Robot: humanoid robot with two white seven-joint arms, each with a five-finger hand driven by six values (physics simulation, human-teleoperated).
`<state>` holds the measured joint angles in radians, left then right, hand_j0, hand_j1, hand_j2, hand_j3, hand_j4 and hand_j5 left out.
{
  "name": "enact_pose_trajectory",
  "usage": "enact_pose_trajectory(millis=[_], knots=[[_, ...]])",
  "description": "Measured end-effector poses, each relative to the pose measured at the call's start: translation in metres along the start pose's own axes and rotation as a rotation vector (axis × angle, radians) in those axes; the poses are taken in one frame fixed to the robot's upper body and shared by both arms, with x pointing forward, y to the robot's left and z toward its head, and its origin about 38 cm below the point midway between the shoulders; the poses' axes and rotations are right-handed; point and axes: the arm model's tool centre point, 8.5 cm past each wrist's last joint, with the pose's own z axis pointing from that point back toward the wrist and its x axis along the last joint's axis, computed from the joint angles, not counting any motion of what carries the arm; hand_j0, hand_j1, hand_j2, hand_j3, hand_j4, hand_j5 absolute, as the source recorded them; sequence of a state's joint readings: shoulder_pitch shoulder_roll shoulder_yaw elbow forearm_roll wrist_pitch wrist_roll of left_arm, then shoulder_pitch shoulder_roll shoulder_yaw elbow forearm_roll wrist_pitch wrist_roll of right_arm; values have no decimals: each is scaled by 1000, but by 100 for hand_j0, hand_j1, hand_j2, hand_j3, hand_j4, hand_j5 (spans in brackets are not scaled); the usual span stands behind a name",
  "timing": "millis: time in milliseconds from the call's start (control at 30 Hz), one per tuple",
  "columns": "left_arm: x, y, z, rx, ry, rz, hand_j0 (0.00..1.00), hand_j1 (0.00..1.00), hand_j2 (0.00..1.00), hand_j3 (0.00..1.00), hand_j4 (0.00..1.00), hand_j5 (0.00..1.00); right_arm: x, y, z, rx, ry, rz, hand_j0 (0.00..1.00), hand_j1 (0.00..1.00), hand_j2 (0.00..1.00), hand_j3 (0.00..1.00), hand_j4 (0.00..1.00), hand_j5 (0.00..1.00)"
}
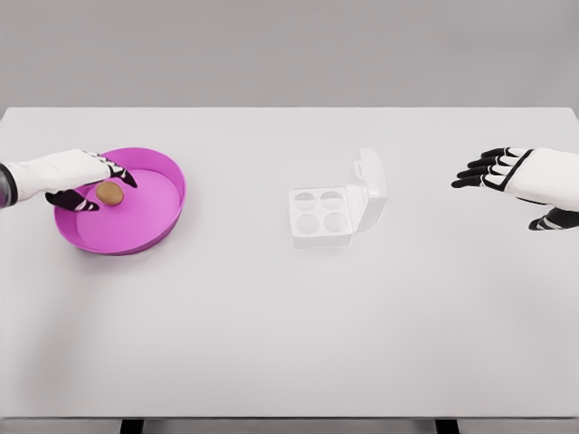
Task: Pack egg into the box and close the box lid
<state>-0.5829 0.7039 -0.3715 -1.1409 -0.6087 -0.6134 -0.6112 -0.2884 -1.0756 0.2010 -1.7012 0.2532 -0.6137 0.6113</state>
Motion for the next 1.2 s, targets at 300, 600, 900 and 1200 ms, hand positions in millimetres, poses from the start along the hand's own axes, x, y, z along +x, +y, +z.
enact_pose_trajectory(millis=[300, 600, 900, 1200], knots=[[0, -3, -3, -7, 3, 4, 73, 73, 73, 73, 73, 73, 0, 1, 0, 2, 2, 0, 100, 100, 100, 100, 100, 100], [-1, -1, -3, -3, 6, 6, 73, 73, 73, 73, 73, 73, 0, 1, 0, 2, 1, 0, 100, 100, 100, 100, 100, 100], [-3, -2, -6, -6, 10, 16, 73, 73, 73, 73, 73, 73, 0, 2, -1, 2, 0, -1, 100, 100, 100, 100, 100, 100], [-4, -3, -7, -9, 11, 19, 71, 71, 71, 71, 71, 71, 1, 2, -1, 2, -3, -1, 100, 100, 100, 100, 100, 100]])
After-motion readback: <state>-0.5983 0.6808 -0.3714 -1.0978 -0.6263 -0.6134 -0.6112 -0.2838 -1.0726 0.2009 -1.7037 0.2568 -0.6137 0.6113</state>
